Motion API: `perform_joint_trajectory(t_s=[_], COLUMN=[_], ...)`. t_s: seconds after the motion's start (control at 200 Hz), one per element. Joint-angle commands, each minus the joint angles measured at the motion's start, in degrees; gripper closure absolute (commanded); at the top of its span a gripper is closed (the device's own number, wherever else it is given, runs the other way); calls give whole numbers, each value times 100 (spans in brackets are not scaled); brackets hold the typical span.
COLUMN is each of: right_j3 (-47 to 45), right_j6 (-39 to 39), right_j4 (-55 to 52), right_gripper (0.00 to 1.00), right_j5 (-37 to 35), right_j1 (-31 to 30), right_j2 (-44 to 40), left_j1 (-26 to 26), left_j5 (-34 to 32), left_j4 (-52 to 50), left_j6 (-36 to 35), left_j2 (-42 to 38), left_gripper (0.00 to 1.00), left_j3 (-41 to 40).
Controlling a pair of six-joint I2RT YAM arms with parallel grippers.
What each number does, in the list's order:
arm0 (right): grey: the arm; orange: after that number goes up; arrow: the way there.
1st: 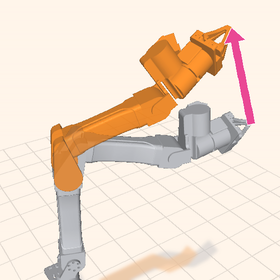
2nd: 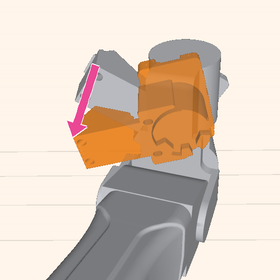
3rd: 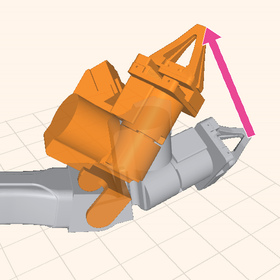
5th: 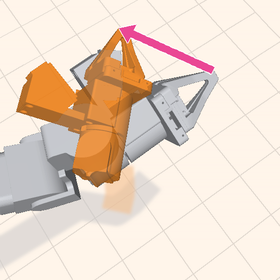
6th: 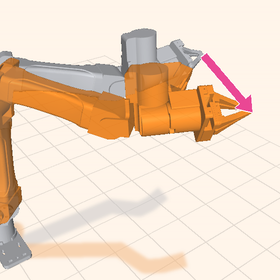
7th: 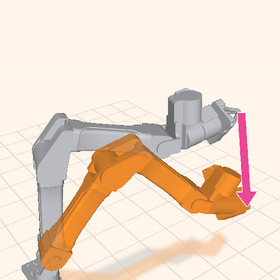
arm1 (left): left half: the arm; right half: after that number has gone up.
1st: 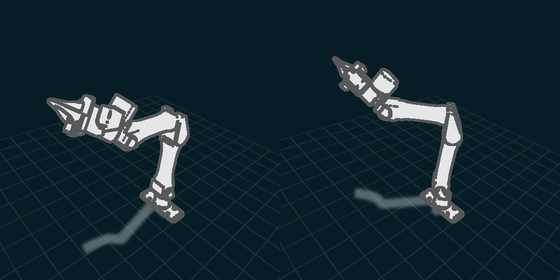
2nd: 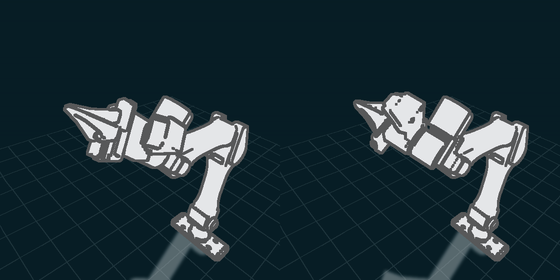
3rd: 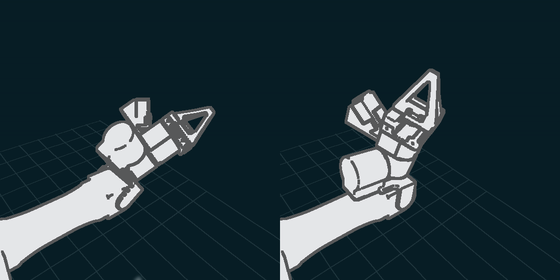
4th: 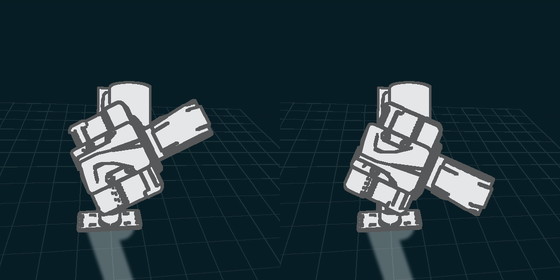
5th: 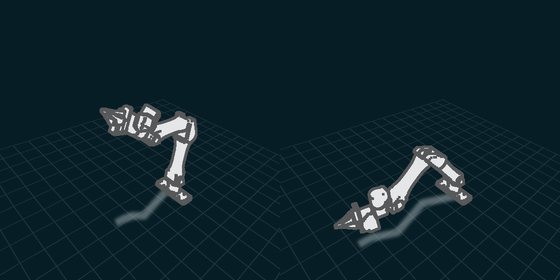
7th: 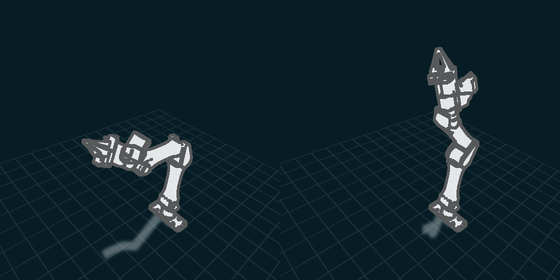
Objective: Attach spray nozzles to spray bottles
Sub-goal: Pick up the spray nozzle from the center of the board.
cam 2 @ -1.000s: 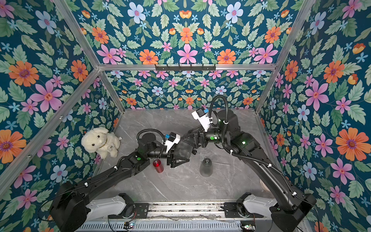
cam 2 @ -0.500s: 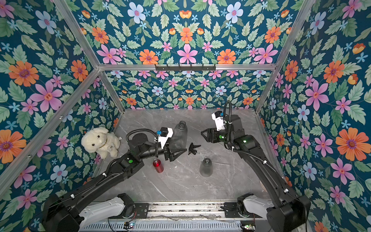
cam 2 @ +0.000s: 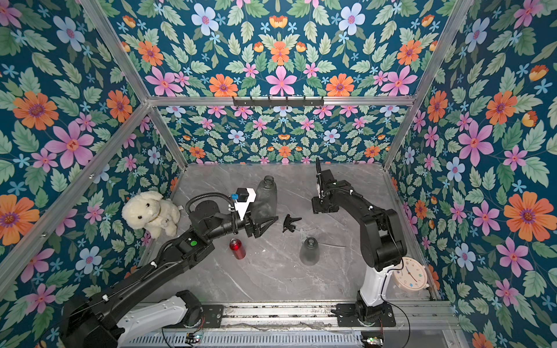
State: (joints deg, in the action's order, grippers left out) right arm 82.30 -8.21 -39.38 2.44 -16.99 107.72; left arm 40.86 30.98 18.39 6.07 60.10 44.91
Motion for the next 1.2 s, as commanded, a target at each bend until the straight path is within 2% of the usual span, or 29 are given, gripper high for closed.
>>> perform_joint_trajectory(t_s=[0.0, 0.36, 0.735, 1.195], right_j3=[398, 1521, 1993, 2600], right_j6=[233, 664, 845, 867], right_j4=[-353, -1055, -1240, -1411], right_gripper=[42, 53, 56, 59], right_j5=[-22, -375, -647, -587], right_j1=[33, 41, 42, 39], right_j2=[385, 1323, 1800, 2356], left_j1=[1, 1, 1, 1], left_j5=[-13, -103, -149, -196], left_j4=[74, -46, -81, -152], left_j6=[-96, -176, -185, -211], left_j2=[28, 103, 191, 106], left_gripper=[100, 100, 100, 100], left_j3=[66, 103, 126, 89])
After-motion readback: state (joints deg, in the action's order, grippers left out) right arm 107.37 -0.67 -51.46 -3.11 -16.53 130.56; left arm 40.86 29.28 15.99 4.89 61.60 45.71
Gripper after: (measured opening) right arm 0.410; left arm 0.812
